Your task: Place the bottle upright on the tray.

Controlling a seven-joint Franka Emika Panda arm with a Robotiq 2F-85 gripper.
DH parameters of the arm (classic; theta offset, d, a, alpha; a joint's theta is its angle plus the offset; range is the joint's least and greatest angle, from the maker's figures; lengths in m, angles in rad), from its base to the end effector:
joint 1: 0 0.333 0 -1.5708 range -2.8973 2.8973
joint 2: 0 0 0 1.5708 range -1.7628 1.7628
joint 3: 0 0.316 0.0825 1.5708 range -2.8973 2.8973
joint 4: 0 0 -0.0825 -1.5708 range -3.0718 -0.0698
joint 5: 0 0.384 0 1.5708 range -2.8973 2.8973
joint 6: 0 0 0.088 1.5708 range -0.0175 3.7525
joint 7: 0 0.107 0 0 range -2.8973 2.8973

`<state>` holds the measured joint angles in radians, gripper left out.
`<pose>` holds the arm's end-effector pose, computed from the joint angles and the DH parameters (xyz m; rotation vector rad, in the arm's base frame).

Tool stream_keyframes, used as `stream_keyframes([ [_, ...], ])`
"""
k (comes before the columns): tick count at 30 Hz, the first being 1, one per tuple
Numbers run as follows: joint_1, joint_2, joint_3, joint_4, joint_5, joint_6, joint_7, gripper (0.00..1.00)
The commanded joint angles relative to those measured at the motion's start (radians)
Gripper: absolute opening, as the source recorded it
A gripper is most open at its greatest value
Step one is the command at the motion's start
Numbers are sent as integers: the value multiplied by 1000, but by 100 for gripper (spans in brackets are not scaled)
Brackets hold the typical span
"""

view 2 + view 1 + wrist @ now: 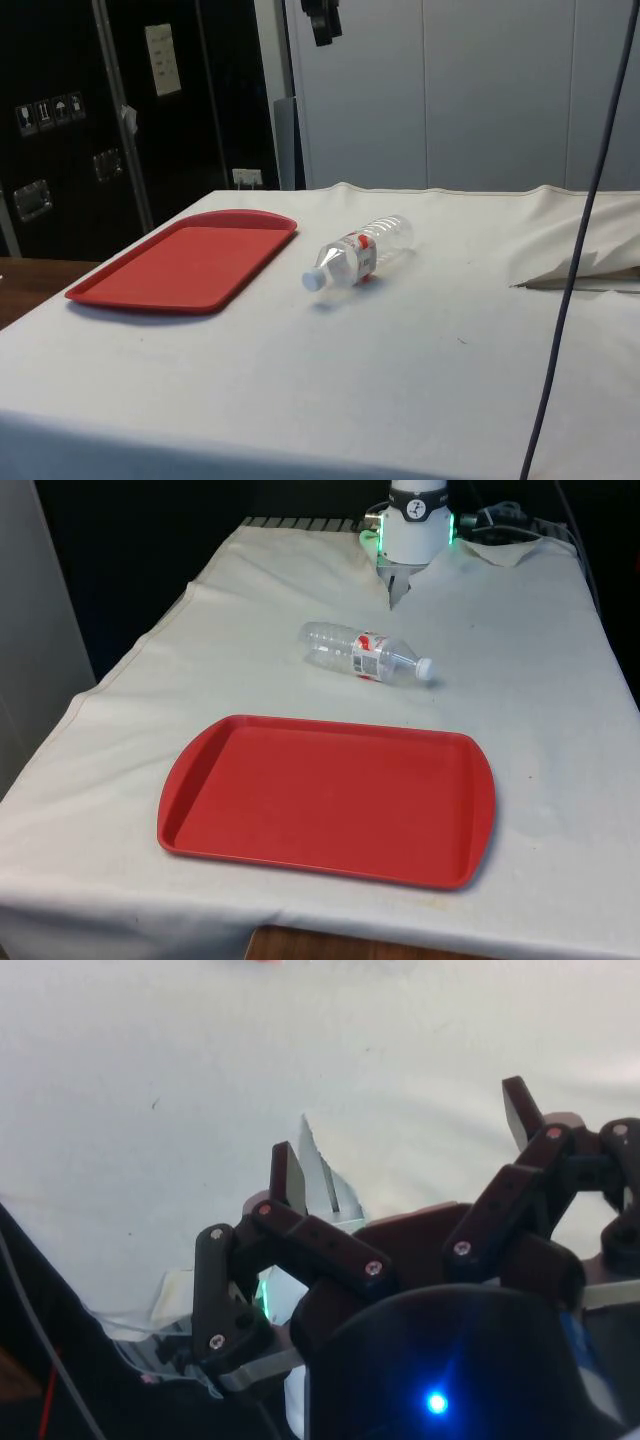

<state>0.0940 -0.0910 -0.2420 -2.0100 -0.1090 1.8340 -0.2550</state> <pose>0.5143 -0.0884 0.4865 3.0668 0.2180 -0.1567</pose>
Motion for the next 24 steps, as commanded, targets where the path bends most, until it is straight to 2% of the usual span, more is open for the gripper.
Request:
stream_keyframes([
  [1,1,-15,2,-18,-5,17,9,100],
  [6,0,-50,6,-64,-6,33,12,100],
  [7,0,-41,4,-54,0,19,4,100],
  [9,0,-69,7,-88,-6,43,13,100],
  [15,0,-110,10,-135,-7,60,16,100],
  [16,0,-96,8,-120,0,44,8,100],
  [17,-1,-116,11,-143,-7,63,17,100],
  [24,-1,-176,15,-212,-6,88,20,100],
])
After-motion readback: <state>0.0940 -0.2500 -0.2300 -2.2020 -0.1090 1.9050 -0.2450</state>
